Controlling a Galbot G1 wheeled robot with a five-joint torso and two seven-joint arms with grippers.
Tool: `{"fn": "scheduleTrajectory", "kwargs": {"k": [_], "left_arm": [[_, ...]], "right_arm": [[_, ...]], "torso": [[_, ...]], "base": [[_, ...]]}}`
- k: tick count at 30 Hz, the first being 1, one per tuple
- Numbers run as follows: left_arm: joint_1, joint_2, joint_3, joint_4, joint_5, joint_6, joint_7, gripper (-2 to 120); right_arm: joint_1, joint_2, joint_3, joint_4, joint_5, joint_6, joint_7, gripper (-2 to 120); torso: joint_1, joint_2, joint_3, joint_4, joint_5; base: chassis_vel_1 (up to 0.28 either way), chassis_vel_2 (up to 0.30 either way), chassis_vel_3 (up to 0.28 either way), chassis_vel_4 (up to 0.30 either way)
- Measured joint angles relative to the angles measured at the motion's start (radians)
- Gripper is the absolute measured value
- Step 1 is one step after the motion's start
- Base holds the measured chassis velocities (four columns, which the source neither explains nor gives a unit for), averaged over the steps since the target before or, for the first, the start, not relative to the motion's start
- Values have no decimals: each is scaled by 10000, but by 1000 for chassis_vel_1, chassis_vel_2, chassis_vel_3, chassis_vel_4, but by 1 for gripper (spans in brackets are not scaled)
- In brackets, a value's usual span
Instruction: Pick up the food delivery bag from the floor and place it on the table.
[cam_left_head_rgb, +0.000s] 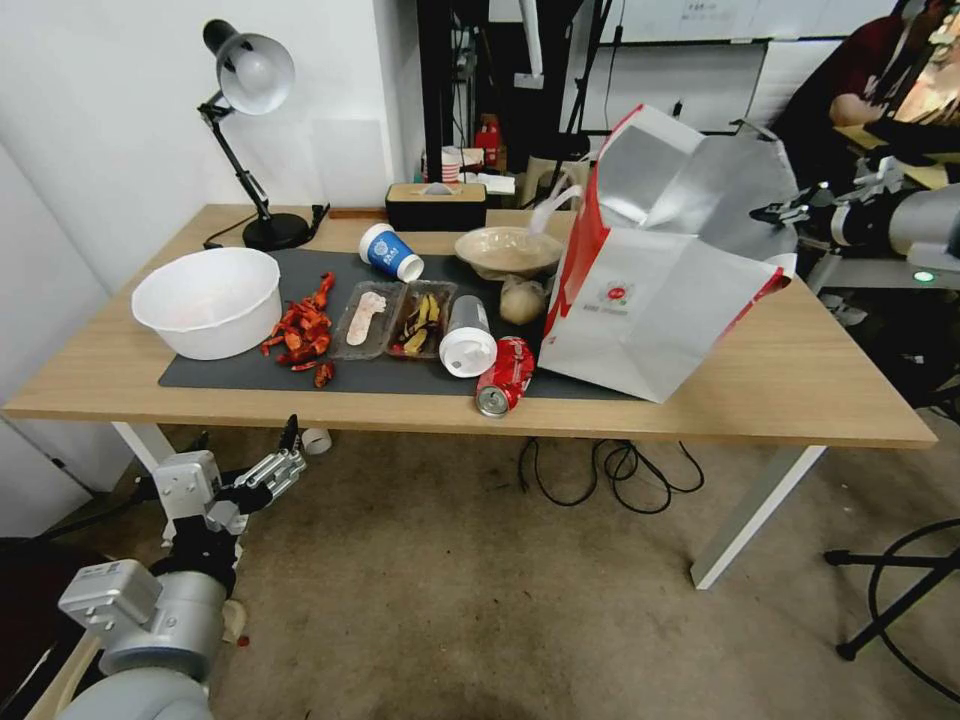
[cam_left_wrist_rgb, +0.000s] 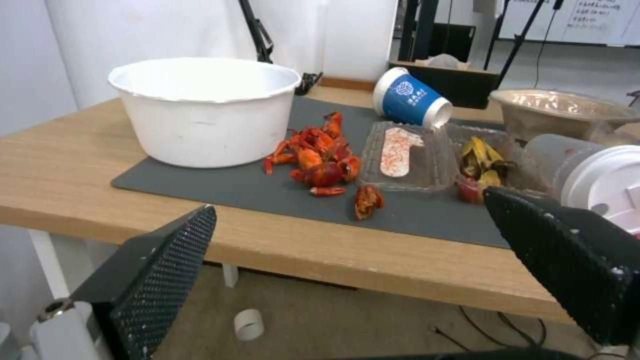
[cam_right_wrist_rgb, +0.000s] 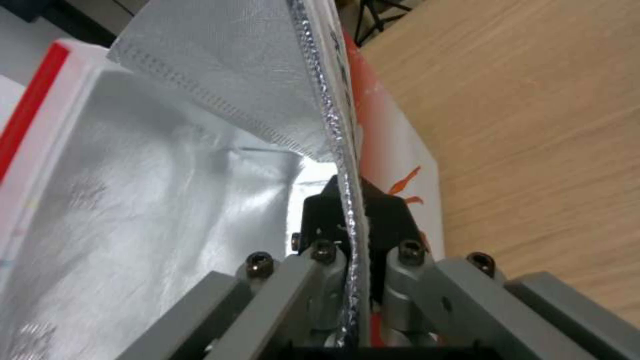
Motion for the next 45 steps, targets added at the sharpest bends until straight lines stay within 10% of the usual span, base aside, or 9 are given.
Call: {"fn": "scheduleTrajectory", "kwargs": {"k": [28,45], "left_arm": [[181,36,-53,0,63,-298,-1,100],[158,172,-188,0,-5,-388,-11,100]], "right_arm": [[84,-41,-578,-437,-1117,-323,-1296,0],[29,-298,-498,-396,-1867,-344,-1710,59]], "torso": [[0,-1,0,1,-1],[0,-1,0,1,-2]], "base": [[0,0,0,0],[0,0,0,0]]}}
